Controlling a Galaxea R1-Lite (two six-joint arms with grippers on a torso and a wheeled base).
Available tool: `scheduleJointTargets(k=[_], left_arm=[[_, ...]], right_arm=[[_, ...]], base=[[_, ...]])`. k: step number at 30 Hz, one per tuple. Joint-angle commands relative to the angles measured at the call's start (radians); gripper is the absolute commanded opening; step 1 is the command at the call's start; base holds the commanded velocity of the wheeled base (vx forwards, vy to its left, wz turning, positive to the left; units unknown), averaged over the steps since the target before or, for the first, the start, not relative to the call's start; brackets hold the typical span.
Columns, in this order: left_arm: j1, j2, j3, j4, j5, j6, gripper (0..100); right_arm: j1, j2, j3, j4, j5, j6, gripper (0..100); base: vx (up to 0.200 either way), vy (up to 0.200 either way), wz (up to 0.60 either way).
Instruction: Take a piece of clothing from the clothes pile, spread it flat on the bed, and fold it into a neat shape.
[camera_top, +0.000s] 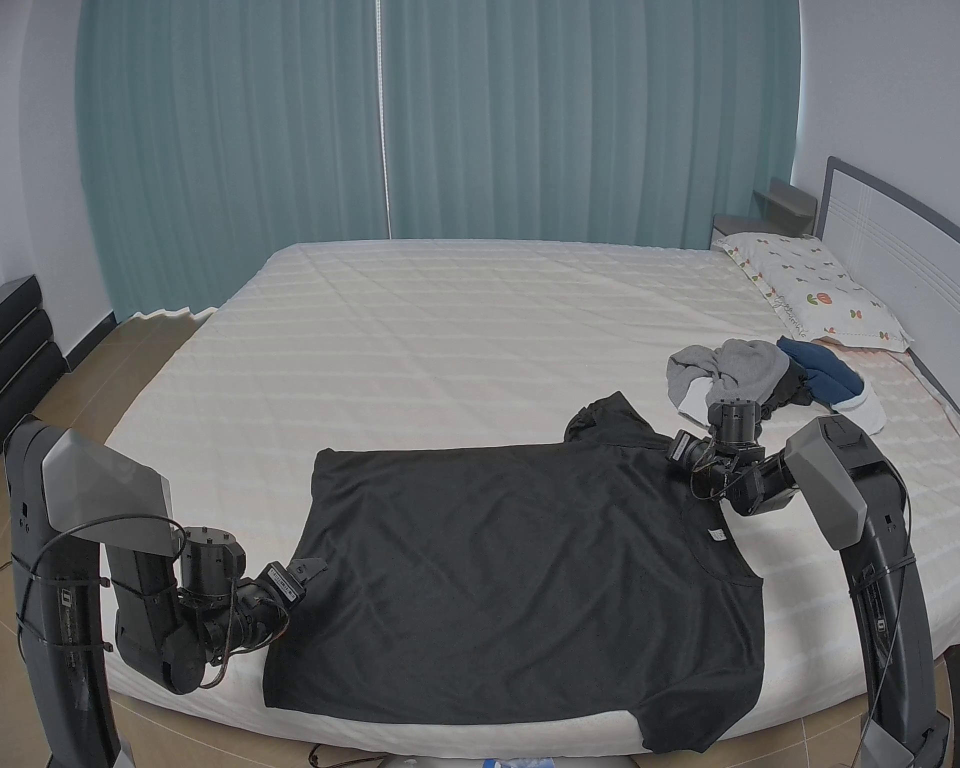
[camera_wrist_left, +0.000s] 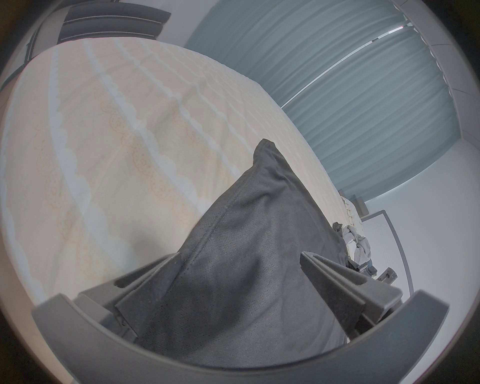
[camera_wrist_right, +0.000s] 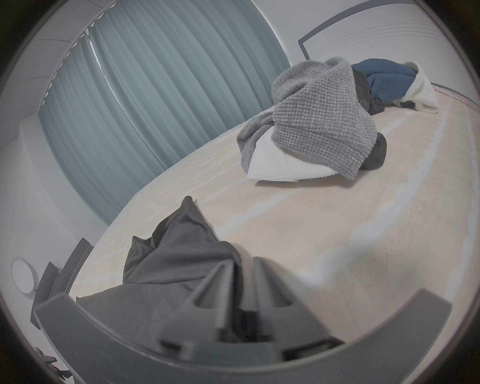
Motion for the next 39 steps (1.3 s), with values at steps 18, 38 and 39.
scheduleJointTargets(k=[18,38,39], left_arm=[[0.000,0.001,0.000,-0.001,0.000,0.000,100],[0.002,0.000,0.000,-0.001,-0.001,-0.003,100],[0.002,0.000,0.002,-0.001,-0.001,-0.003,100]], right_arm=[[-0.022,0.098,-0.207,-0.018,-0.049,0.032,0],[-0.027,-0.011,-0.044,-0.041,-0.050,0.024,100],[-0.032,-0.063,0.030,-0.055,-0.036,0.022,100]], base=[[0.000,0.000,0.00],[0.000,0.000,0.00],[0.000,0.000,0.00]])
